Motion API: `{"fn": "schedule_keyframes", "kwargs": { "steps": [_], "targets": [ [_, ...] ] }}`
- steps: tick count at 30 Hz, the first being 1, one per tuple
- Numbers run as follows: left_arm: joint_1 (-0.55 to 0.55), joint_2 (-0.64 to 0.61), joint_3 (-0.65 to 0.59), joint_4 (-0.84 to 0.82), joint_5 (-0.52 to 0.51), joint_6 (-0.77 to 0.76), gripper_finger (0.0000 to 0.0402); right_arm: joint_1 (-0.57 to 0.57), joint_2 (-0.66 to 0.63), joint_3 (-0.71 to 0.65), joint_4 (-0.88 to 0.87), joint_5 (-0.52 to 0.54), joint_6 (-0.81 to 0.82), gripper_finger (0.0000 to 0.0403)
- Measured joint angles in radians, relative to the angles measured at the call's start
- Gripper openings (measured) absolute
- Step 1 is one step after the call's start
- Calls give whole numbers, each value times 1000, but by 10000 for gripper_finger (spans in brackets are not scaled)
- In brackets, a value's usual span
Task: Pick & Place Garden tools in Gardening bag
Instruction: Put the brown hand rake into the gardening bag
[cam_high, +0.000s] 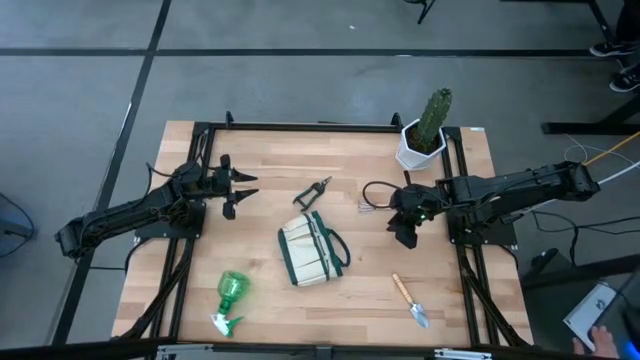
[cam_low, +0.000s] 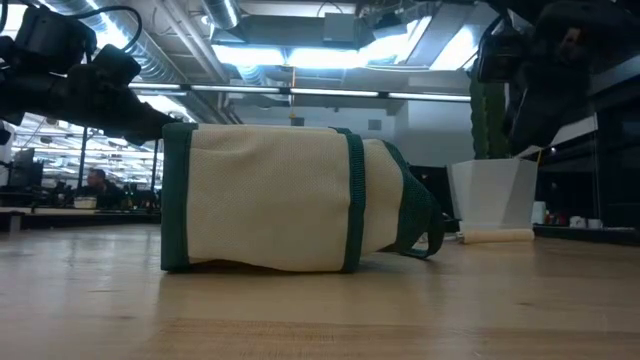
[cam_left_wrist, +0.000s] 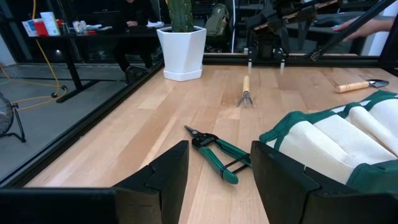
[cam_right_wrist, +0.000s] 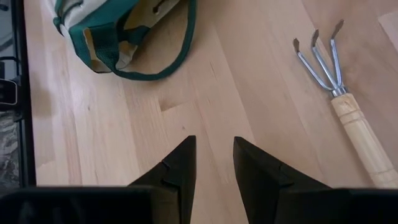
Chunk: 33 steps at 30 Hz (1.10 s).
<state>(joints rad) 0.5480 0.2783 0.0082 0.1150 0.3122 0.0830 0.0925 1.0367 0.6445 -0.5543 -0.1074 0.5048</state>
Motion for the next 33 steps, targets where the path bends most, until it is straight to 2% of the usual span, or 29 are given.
{"fn": "schedule_keyframes", "kwargs": {
  "steps": [33],
  "targets": [
    [0, 0, 0, 0, 0, 0, 169, 16, 0, 0, -2, 2, 0, 108]
  ]
}}
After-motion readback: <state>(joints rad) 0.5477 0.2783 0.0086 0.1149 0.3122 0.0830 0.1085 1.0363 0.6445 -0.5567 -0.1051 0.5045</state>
